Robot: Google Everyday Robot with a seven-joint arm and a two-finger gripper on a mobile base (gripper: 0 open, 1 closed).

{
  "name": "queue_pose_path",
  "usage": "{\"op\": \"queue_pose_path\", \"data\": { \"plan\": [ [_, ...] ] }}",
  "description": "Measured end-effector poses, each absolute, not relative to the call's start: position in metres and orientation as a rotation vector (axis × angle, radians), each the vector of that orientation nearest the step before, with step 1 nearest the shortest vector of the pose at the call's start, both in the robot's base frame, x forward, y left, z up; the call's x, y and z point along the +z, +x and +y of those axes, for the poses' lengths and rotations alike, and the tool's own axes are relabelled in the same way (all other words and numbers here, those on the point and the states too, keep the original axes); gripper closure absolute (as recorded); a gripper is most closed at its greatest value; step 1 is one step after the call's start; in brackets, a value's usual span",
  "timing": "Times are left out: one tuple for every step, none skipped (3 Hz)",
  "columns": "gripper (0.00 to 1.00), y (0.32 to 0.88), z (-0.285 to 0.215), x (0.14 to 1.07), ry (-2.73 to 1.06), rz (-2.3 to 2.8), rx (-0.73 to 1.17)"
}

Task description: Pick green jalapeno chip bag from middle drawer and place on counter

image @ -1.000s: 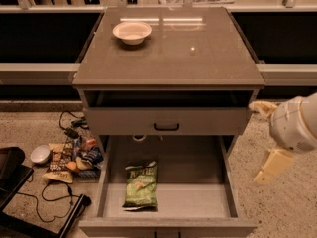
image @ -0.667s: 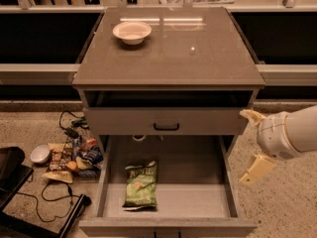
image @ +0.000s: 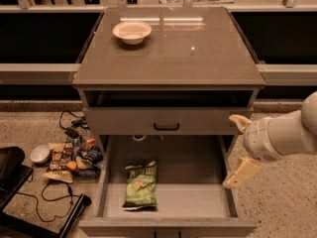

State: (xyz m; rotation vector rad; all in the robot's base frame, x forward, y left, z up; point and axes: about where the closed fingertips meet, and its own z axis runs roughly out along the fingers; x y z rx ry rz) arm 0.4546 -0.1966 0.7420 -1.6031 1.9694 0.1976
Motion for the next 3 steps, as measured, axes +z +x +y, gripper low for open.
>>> {"op": "queue_pose_path", "data": {
  "plan": [
    [0.00, 0.472, -0.157, 0.680, -1.616, 1.958, 0.280],
    [0.00, 0.491, -0.123, 0.618, -1.595, 1.970, 0.352],
    [0.00, 0.509, -0.090, 0.563, -1.559, 1.994, 0.346]
  ]
}}
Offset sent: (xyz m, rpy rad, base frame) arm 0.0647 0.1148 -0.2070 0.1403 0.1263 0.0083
